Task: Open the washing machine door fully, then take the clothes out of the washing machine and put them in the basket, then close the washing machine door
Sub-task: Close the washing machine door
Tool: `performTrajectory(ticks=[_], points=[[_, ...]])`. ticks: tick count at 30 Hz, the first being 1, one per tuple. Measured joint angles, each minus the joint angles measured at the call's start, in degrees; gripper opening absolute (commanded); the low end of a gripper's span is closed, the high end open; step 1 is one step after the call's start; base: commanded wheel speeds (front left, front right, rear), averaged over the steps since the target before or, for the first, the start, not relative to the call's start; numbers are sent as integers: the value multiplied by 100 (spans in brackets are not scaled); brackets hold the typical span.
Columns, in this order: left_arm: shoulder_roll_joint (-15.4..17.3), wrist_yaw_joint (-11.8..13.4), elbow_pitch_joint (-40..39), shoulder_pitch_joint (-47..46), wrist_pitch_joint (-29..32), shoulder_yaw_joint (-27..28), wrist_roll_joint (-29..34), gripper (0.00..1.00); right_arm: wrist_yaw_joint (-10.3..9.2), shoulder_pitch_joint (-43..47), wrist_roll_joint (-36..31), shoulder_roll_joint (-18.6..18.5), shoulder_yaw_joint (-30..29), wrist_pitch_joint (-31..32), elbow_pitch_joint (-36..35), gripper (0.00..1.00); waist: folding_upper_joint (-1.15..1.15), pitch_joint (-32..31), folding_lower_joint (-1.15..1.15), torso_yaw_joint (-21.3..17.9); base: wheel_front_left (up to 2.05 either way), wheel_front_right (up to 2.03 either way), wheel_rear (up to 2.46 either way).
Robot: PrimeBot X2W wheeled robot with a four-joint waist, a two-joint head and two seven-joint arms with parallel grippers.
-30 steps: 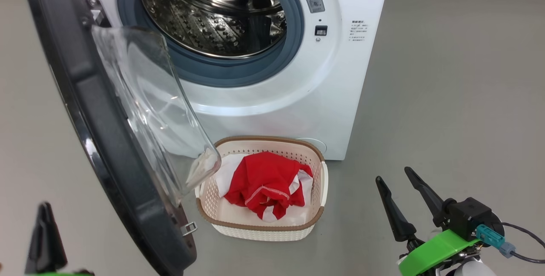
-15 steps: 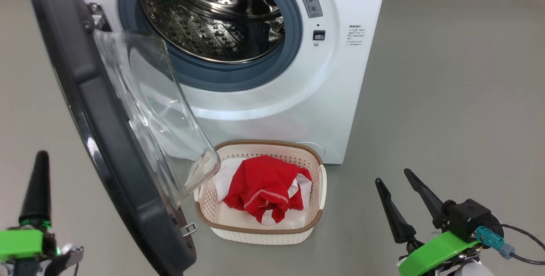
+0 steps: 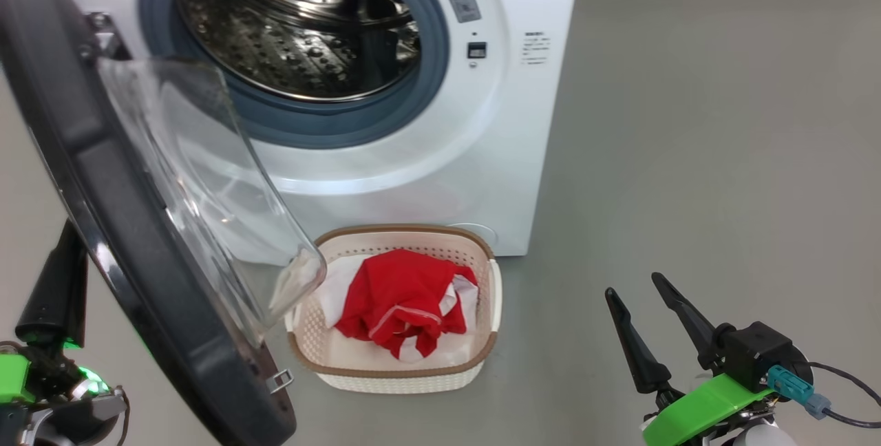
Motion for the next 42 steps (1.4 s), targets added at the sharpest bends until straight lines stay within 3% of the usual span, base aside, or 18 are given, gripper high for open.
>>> performTrajectory(ticks=[21, 42], points=[[5, 40, -37, -560, -201, -331, -146, 0, 0, -166, 0, 16, -83, 0, -86, 100, 0, 370, 0, -1035, 0, 0, 0], [5, -41, 1005, -1890, -719, -506, -353, 0, 0, -402, -8, 69, -109, 0, -191, 100, 0, 954, 0, -1770, 0, 0, 0]])
